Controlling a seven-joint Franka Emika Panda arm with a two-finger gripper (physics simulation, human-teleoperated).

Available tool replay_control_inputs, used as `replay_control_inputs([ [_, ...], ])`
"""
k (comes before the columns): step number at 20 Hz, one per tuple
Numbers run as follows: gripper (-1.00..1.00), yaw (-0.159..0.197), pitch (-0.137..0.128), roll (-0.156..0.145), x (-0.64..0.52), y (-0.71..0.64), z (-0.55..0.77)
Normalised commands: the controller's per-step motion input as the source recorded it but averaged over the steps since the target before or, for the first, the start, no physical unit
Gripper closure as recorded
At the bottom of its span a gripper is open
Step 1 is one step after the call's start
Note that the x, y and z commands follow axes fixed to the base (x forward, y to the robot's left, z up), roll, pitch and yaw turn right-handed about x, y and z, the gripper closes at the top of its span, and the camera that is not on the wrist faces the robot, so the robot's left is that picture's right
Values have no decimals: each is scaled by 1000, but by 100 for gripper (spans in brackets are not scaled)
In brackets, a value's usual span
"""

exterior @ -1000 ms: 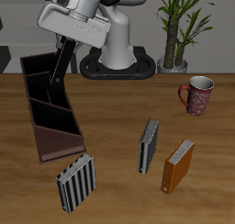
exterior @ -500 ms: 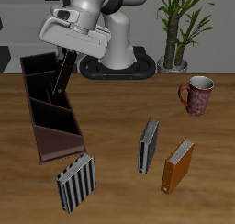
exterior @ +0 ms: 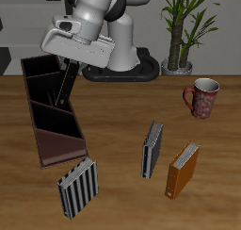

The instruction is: Place the black book into the right desk caddy's left compartment

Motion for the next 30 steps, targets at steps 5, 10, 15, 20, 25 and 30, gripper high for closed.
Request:
replay_control_inputs([
  [5, 100, -9, 25, -1, 61, -52, -173],
  [10, 100, -8, 1, -1, 79, -9, -44],
  [15, 100, -20, 9, -12, 79, -39, -44],
  [20, 100, -13, 13, -6, 152, -85, -113],
  [25, 100, -13, 28, -15, 129, -138, -175],
  [30, 100, -23, 35, -3, 109, -16, -216],
])
